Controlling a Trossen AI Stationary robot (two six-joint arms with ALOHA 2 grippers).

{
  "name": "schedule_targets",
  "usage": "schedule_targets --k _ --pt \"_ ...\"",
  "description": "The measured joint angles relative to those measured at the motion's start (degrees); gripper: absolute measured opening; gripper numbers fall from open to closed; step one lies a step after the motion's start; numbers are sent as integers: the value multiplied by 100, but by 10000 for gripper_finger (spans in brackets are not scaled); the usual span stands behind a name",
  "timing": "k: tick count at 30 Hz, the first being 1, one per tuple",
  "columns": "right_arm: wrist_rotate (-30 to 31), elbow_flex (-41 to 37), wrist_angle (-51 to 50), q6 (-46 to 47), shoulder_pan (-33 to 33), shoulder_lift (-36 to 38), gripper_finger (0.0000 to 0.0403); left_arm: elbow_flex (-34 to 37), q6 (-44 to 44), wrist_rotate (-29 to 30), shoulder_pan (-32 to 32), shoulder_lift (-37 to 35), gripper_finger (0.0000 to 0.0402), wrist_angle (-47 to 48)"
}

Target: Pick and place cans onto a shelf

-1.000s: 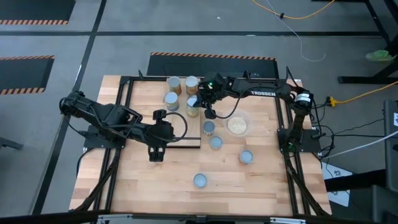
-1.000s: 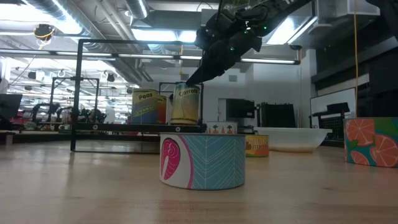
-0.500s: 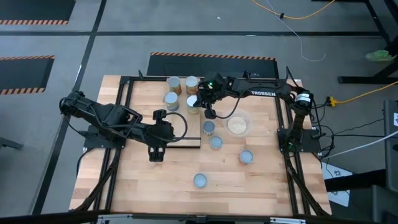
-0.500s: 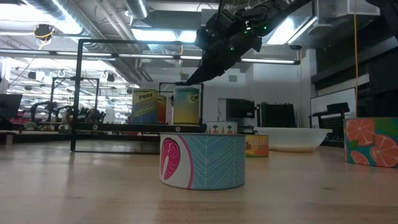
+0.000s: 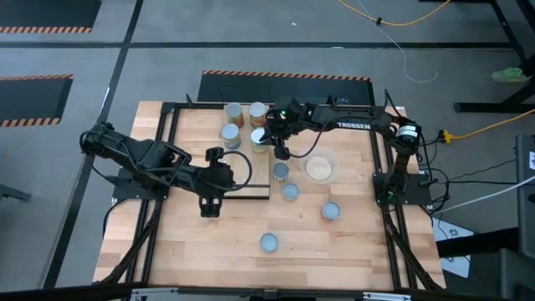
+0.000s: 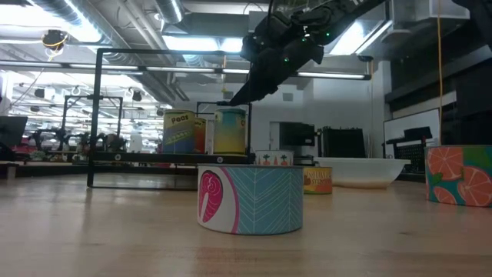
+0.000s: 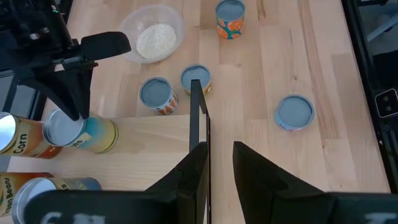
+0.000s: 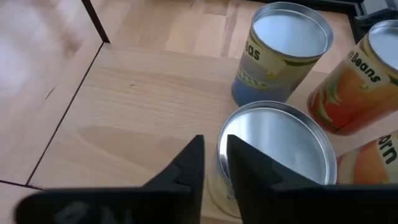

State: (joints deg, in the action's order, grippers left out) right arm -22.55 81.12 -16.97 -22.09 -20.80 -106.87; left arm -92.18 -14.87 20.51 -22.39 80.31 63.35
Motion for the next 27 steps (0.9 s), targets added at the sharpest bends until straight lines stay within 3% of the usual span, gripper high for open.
schedule_targets --k 4,11,19,22,27 --pt "0 1 87 0 1 0 107 -1 26 1 2 0 69 2" --pt "2 352 -127 -4 0 0 112 0 919 163 157 -103 65 2" --pt "135 1281 -786 -91 2 2 113 95 1393 173 811 -1063 65 455" --pt "193 1576 -1095 -225 0 2 113 654 1399 146 1034 -1629 65 399" --pt "193 1732 -1569 -897 0 4 113 2460 1330 139 1253 -2794 65 -565"
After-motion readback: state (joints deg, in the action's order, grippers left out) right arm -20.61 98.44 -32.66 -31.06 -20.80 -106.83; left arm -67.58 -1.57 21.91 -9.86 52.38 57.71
